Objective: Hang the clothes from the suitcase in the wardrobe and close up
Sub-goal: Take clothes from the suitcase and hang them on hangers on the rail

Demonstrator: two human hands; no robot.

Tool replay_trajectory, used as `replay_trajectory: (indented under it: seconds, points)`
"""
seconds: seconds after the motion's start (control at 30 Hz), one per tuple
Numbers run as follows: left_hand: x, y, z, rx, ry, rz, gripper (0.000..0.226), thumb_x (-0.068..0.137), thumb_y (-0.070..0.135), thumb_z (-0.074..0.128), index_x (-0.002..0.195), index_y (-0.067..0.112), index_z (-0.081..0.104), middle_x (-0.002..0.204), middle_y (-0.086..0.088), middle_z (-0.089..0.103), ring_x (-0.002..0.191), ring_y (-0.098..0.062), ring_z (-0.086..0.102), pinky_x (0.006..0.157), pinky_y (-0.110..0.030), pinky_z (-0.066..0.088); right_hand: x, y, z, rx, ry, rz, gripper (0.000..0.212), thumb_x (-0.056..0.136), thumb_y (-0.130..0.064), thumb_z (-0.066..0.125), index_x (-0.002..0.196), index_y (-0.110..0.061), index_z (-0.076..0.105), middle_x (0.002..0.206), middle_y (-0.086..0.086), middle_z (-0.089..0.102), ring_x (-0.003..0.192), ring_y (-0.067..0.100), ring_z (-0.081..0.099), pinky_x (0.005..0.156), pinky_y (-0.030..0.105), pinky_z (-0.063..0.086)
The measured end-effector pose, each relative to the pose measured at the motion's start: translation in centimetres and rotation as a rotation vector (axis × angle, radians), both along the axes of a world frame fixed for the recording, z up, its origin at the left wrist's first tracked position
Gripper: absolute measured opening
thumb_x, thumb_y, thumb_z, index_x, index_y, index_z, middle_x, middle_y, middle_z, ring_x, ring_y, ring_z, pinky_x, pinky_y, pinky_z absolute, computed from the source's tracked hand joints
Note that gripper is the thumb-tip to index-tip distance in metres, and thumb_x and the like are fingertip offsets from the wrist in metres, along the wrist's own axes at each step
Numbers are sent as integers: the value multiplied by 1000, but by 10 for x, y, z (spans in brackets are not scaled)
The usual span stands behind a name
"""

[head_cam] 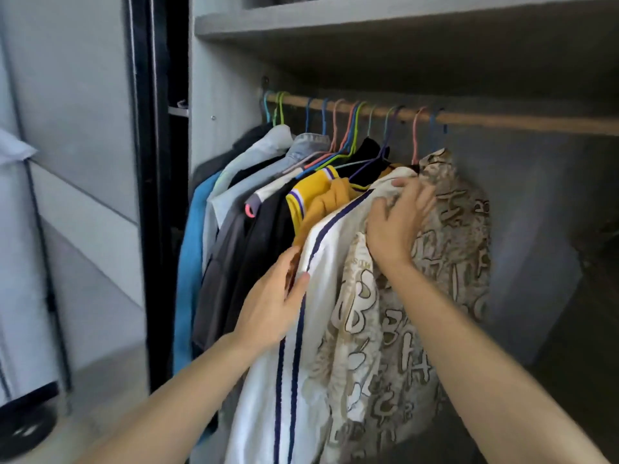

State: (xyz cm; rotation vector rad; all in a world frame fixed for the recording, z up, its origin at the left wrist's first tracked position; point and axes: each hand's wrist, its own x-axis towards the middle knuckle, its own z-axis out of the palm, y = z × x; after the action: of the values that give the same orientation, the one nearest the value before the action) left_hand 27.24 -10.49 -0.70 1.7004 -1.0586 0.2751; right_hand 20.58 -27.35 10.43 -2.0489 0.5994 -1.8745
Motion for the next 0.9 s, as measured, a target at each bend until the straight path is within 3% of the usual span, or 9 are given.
replay_trajectory:
  seconds: [0.17,0.3,0.43,0.63,0.73,0.9]
  points:
    - [-14,100,-58,126,61,197,44,99,27,47,143,27,41,128,5,56,107,-11,58,91,-29,47,-1,109,-67,-266,268,166,30,74,-9,60,104,-7,56,114,12,50,106,22,36,81,30,19]
    - [-22,195,-108,231,235,399,35,95,12,51,130,13,55,120,-10,61,104,-28,61,92,-35,46,-6,195,-148,-281,521,307,26,75,-15,53,100,-12,55,112,7,50,101,24,40,81,34,23]
    - [-43,295,-174,380,441,594,34,96,14,47,129,16,55,129,-6,57,110,-26,59,95,-33,42,-11,272,-236,-189,799,470,31,69,-18,54,98,-8,59,109,11,54,97,35,50,78,43,37]
    - [-85,425,-272,590,677,795,29,94,13,44,118,13,60,124,-8,57,102,-29,59,84,-35,45,-23,368,-345,-219,1410,662,46,90,-34,54,131,-16,46,138,3,37,128,25,33,101,39,30]
    - [-106,468,-326,655,804,897,30,94,16,44,120,15,59,123,-5,56,107,-27,57,86,-35,47,-27,401,-402,-206,1558,789,50,94,-38,50,139,-18,40,144,0,33,135,20,27,107,37,27]
    - [-122,499,-443,716,949,935,34,94,18,44,126,18,56,128,-1,53,110,-20,55,88,-35,48,-22,441,-526,-190,1745,883,49,97,-40,46,141,-22,37,143,-3,35,132,19,31,104,34,30]
